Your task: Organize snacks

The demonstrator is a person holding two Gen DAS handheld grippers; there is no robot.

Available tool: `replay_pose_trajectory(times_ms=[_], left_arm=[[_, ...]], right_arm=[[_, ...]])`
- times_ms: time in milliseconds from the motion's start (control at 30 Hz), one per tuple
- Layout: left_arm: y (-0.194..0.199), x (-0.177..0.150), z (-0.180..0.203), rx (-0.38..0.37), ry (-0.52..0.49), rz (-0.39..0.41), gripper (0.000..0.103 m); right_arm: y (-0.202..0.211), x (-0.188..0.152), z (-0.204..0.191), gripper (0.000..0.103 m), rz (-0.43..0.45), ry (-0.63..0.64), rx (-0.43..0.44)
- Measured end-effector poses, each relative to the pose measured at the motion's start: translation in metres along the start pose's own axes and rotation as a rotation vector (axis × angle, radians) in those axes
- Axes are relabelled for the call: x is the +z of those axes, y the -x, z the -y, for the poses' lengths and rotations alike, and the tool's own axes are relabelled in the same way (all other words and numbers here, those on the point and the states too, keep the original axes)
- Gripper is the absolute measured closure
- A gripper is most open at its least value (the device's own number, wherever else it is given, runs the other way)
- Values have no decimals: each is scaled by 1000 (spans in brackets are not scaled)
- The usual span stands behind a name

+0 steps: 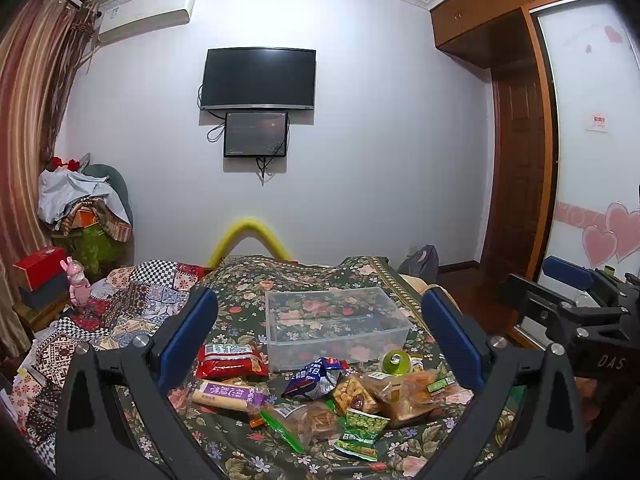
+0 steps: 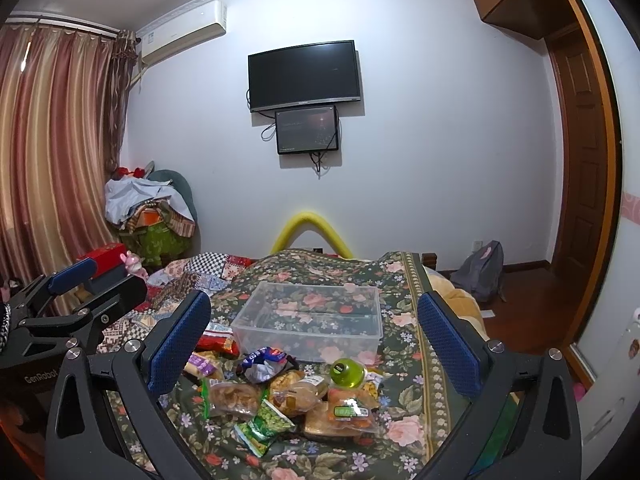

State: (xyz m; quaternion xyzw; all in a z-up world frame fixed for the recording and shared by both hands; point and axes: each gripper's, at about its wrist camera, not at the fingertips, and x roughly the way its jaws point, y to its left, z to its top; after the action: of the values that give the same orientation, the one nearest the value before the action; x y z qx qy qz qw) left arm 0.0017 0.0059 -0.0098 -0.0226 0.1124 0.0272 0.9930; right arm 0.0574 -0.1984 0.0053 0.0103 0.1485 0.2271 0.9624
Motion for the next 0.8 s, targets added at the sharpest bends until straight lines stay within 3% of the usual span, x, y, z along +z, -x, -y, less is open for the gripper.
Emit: replay_pose_trajectory(times_ms=[800], left_arm=[[-2,-2,3,-8,-1,-2,0]], right_arm=[[1,-1,-1,0,7,-6,4]])
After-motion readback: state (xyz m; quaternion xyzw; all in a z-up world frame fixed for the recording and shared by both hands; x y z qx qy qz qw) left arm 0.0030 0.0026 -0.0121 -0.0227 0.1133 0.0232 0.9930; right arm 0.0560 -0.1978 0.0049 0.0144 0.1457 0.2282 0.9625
